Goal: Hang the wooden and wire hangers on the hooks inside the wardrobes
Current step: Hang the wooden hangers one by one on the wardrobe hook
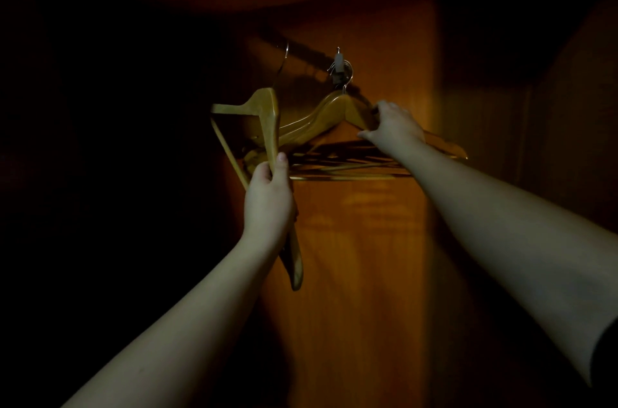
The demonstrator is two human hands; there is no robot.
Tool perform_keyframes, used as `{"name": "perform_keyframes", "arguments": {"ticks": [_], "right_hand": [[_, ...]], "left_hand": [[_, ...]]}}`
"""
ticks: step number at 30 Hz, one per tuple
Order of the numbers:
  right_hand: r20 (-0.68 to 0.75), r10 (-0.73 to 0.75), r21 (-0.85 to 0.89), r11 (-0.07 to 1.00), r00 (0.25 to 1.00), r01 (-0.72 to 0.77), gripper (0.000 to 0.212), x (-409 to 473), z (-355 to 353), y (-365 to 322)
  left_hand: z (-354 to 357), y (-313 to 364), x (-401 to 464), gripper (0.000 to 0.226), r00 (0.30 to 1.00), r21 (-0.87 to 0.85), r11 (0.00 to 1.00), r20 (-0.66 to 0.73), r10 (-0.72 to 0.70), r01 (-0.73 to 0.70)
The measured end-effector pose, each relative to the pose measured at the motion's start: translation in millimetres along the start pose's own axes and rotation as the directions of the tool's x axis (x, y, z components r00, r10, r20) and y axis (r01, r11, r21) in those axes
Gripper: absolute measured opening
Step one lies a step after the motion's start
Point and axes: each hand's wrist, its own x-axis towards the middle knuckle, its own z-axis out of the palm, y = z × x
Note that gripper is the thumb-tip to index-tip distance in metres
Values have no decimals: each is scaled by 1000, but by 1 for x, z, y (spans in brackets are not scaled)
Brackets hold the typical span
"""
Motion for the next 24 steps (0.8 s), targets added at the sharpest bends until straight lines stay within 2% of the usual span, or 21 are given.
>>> {"name": "perform_keyframes", "arguments": {"ticks": [5, 7, 9, 10, 12, 14, 16, 18, 21, 24], "right_hand": [[50, 10, -42, 999, 999, -7, 84, -6, -10, 0], [-20, 15, -63, 998, 1000, -17, 86, -21, -19, -5], [-96, 0, 97, 995, 995, 9, 71, -48, -25, -17], [-81, -8, 228, 973, 997, 27, 58, -64, -27, -26], [78, -74, 411, 911, 994, 36, 35, -101, -26, -43], [268, -180, 460, 887, 946, 38, 27, -134, -23, -57], [410, -223, 459, 888, 885, 12, 24, -153, -19, -62], [467, -220, 432, 902, 857, -3, 23, -162, -13, -61], [455, -165, 331, 944, 875, 7, 21, -168, -6, -56], [346, -125, 223, 974, 930, 48, 20, -176, 0, -50]], "left_hand": [[0, -1, -2, 28, 998, -105, 993, 32, -47, 50], [-1, -1, -3, 25, 998, -111, 993, 44, -43, 48], [-1, -1, -4, 22, 997, -125, 990, 55, -52, 59], [0, -3, -4, 21, 996, -141, 987, 66, -68, 76], [3, -8, -3, 18, 985, -156, 977, 114, -127, 144], [6, -13, -2, 15, 963, -188, 957, 195, -184, 221], [9, -15, -3, 26, 948, -227, 938, 243, -208, 264], [12, -15, -5, 31, 941, -228, 931, 254, -224, 283], [18, -18, -12, 24, 934, -168, 942, 259, -244, 292], [22, -17, -20, 25, 948, -116, 968, 255, -189, 224]]}}
